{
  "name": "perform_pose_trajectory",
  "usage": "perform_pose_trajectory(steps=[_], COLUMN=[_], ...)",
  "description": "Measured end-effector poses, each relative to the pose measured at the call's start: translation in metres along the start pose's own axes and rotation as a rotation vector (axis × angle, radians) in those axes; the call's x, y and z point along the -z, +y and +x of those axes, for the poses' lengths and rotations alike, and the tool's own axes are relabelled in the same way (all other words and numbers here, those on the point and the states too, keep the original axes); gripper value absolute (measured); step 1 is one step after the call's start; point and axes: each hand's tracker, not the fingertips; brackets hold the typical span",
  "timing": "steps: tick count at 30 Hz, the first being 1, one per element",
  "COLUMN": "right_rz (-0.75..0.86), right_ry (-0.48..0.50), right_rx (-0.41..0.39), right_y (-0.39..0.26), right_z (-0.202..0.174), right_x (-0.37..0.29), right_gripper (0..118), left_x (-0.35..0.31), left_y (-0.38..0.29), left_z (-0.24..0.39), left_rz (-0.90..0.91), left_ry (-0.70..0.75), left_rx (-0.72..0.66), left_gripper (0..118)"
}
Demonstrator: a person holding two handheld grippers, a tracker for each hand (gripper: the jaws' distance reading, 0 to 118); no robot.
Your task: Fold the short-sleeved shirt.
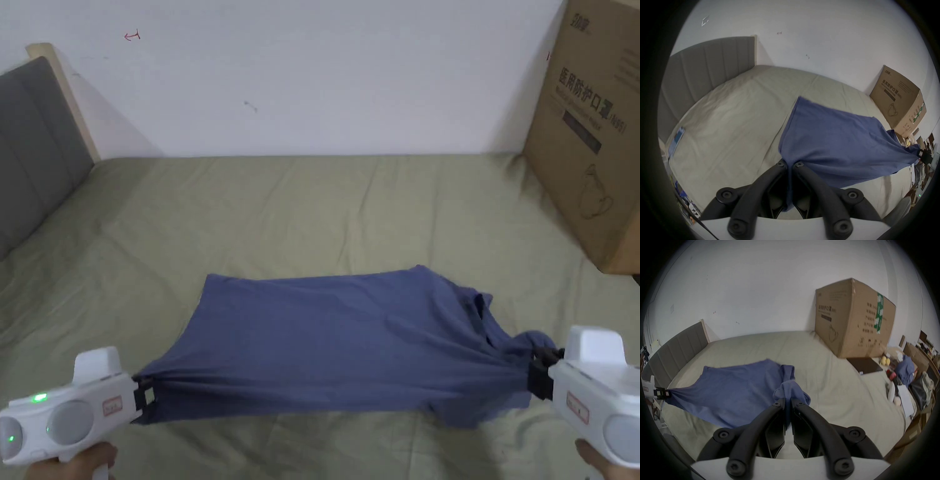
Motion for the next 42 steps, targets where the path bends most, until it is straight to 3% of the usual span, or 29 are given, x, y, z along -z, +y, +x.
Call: perform_pose_trajectory(steps=[12,23,24,26,27,28,30,31,32,42], right_rz=[-0.233,-0.377,-0.376,-0.356,-0.344,-0.330,-0.261,-0.211,-0.151,0.329], right_ry=[-0.012,-0.045,-0.044,-0.038,-0.046,-0.049,-0.021,-0.017,-0.018,0.003], right_rx=[0.073,0.110,0.115,0.119,0.111,0.103,0.101,0.109,0.110,-0.002], right_y=[-0.118,-0.152,-0.154,-0.148,-0.142,-0.141,-0.123,-0.112,-0.096,0.014], right_z=[0.020,0.031,0.032,0.032,0.032,0.034,0.038,0.039,0.033,-0.011], right_x=[-0.029,0.004,0.006,0.002,-0.001,0.000,-0.007,-0.013,-0.027,-0.117], right_gripper=[5,5,6,21,41,71,77,87,89,88], left_x=[-0.034,-0.013,-0.014,-0.017,-0.019,-0.023,-0.036,-0.045,-0.056,-0.150], left_y=[-0.106,-0.129,-0.128,-0.124,-0.121,-0.118,-0.108,-0.100,-0.090,-0.010], left_z=[-0.035,-0.026,-0.025,-0.023,-0.023,-0.022,-0.016,-0.012,-0.007,0.046], left_rz=[-0.148,-0.258,-0.260,-0.260,-0.260,-0.256,-0.225,-0.175,-0.108,0.476], left_ry=[0.075,0.149,0.151,0.145,0.149,0.153,0.066,0.053,0.037,-0.070], left_rx=[-0.052,0.000,-0.004,-0.006,-0.011,-0.017,-0.093,-0.116,-0.129,-0.045], left_gripper=[2,3,5,36,60,79,85,97,102,101])
